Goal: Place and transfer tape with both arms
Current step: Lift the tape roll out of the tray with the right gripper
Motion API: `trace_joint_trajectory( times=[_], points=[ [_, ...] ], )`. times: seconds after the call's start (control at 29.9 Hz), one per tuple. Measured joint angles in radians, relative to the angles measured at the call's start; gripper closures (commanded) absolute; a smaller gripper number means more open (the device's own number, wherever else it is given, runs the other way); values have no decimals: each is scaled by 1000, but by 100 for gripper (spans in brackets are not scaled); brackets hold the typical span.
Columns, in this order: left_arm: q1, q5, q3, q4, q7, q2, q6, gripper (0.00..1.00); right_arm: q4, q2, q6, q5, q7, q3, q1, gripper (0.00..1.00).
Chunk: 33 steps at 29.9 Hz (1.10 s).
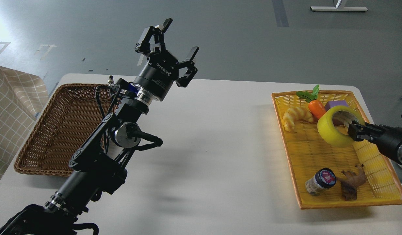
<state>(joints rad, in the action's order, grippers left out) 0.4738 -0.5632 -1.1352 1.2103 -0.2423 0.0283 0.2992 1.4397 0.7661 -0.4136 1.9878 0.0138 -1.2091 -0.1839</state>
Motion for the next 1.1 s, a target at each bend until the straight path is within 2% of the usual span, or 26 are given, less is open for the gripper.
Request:
trace_joint_trajectory(
  times=[0.23,0.7,1.1],
  points=[
    [-1,0,0,0,0,-4,-2,2,27,1,-71,-7,0,-68,-61,85],
    [2,0,3,1,0,-7,-14,2,58,-14,-75,-41,0,-96,-248,88],
    [17,2,-1,4,0,1,-12,2,8,-209,-75,-33,29,84,-417,88]
  ],
)
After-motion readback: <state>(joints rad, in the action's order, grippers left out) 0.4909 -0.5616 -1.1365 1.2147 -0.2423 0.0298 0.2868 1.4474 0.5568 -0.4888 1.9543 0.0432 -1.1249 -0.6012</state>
